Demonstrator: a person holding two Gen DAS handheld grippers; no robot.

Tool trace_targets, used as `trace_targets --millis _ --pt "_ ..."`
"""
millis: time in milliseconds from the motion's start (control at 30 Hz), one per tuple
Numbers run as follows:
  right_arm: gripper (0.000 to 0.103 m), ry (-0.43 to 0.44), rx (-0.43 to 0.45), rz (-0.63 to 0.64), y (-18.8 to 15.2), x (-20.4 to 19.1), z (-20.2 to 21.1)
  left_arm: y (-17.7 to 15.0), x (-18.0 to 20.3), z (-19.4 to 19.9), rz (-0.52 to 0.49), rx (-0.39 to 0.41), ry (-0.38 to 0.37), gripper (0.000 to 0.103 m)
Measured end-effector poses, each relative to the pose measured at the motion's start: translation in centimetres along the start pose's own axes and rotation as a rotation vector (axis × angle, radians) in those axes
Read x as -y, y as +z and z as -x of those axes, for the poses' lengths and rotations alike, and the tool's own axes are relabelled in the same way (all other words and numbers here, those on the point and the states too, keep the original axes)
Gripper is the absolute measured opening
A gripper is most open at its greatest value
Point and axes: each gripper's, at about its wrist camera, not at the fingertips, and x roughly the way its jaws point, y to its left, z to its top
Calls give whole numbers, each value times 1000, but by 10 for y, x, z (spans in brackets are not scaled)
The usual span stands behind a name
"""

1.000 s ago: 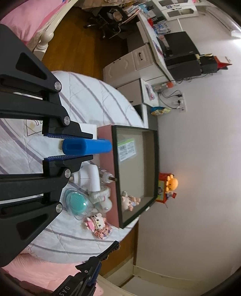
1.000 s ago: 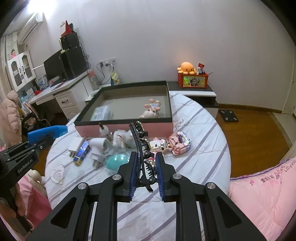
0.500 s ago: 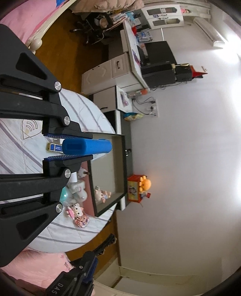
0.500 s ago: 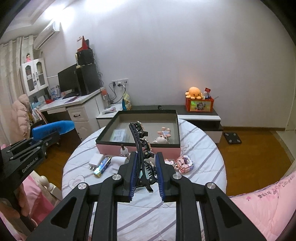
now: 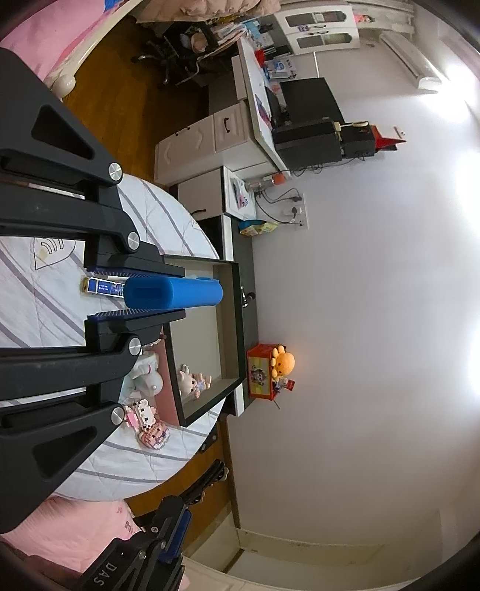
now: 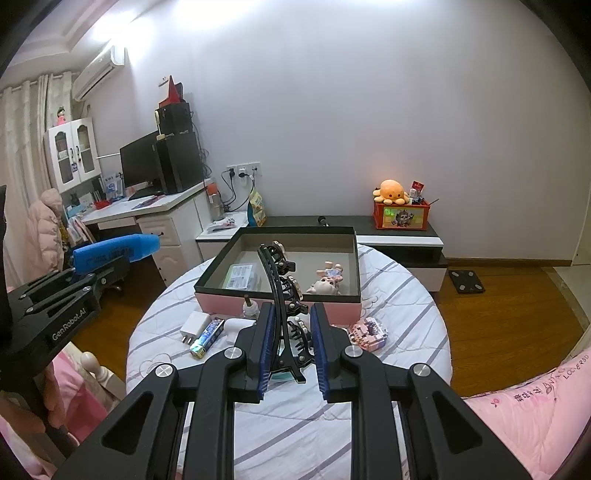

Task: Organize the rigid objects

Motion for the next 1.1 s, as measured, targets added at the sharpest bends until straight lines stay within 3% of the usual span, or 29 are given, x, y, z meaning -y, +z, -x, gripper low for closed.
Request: trace_targets --millis 233,467,733,1100 --pt "20 11 -6 -3 10 2 -22 10 -5 -25 8 -14 6 14" --pt "20 11 -42 -33 34 11 -76 35 -5 -94 -11 -87 -1 14" --pt "20 22 -155 -58 56 23 -160 48 -6 -187 -5 -236 -21 14" --pt "20 39 -390 -100 73 40 -252 57 -4 -287 -13 -478 -42 14"
